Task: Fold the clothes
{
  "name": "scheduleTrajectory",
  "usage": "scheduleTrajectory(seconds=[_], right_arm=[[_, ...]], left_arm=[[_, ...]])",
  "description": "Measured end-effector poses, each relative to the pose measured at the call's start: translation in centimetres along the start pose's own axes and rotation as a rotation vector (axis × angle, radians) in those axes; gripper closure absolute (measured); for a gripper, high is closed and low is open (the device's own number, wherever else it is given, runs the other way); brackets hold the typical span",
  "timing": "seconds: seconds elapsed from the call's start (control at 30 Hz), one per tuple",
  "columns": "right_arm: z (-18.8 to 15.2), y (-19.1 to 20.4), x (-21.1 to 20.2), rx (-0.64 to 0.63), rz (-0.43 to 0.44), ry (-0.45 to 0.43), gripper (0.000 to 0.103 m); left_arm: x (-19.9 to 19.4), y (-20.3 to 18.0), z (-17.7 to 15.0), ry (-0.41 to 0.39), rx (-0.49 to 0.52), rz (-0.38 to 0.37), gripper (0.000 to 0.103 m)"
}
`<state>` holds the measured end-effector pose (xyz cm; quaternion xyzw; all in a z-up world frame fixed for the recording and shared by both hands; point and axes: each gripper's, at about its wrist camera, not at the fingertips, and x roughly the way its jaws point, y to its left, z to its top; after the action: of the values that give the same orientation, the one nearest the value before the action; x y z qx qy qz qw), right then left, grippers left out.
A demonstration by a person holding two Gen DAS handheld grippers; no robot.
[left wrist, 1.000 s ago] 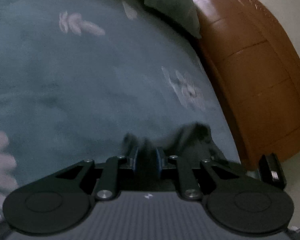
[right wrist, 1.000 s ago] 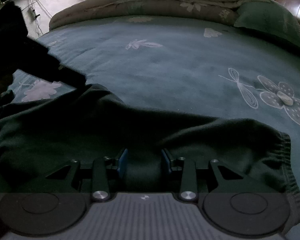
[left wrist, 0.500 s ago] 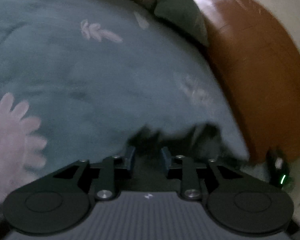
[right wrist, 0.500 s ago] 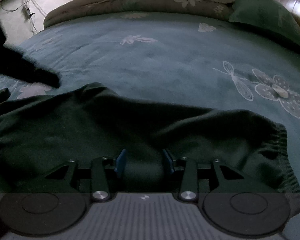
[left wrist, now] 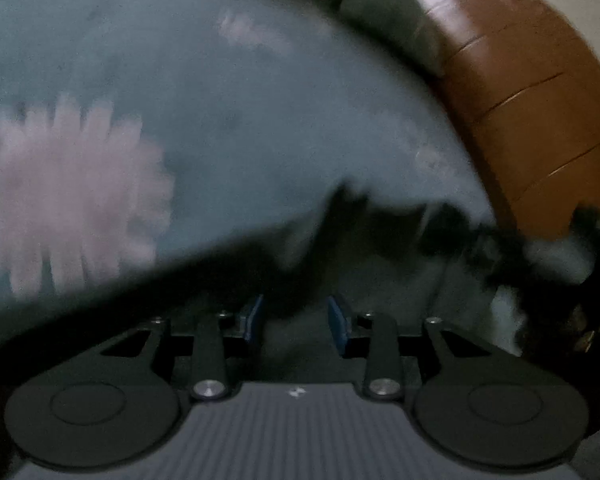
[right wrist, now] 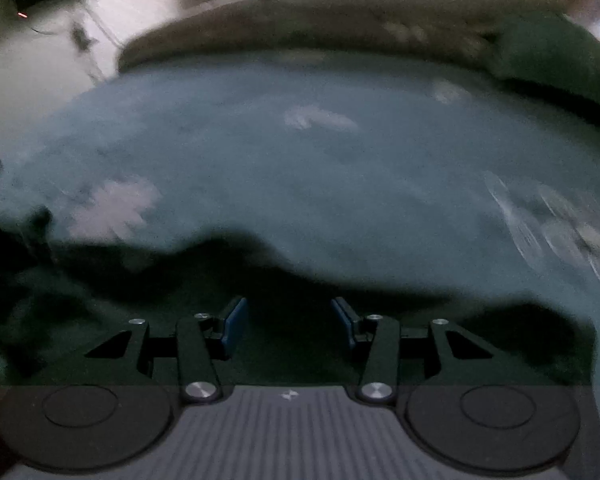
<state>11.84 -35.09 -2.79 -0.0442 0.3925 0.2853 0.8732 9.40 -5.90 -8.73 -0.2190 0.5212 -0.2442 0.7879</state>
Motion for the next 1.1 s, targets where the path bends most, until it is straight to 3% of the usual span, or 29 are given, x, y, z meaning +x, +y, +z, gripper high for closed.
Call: scheduleTrajectory(seconds=[0.1, 0.2, 0.27, 0.37, 0.5, 0.57, 0.77, 0.87, 1.0, 1.1], right_arm=[[2.8, 2.5, 1.7, -0.075, 0.102, -0.023, 0.055], [4.3, 5.4, 5.1, -0.161, 0.170, 0.023, 0.057], [4.3, 7.1, 7.2, -0.219, 0.168, 0.077, 0.059], [4.1, 9.1, 8.4, -0.360, 0.167, 0.085, 0.061], [4.7, 10.3, 10.4, -0.456, 0.229, 0.134, 0.061], [4.5, 10.4, 11.2, -0.478, 0.262, 0.176, 0.092], [3.2, 11.4, 7.9, -0.543, 0.281, 0.151, 0.095], [2.3, 11.8, 7.1, -0.566, 0.270, 0.151, 0.095], [1.4, 12.6, 6.0, -0.605, 0.222, 0.097, 0.095], [1.1, 13.0, 5.4, -0.624, 0.202, 0.079, 0.095]], left_arm=[[-0.9, 0.5, -0.8, -0.030, -0.045, -0.034, 0.069], [-2.8, 0.7, -1.2, -0.078, -0.033, -0.013, 0.068], [-4.2, 0.7, -1.5, -0.109, -0.020, 0.011, 0.068], [-6.3, 0.9, -1.9, -0.141, 0.001, 0.035, 0.066], [-7.1, 1.2, -1.9, -0.150, 0.022, 0.046, 0.065], [-7.3, 1.2, -1.7, -0.160, 0.028, 0.058, 0.065], [-9.3, 0.9, 0.8, -0.239, 0.107, 0.089, 0.063], [-7.6, 0.6, 3.4, -0.234, 0.193, 0.155, 0.063], [-3.4, -0.9, 5.3, -0.132, 0.353, 0.248, 0.063], [-2.0, -1.3, 5.2, -0.099, 0.396, 0.243, 0.063]])
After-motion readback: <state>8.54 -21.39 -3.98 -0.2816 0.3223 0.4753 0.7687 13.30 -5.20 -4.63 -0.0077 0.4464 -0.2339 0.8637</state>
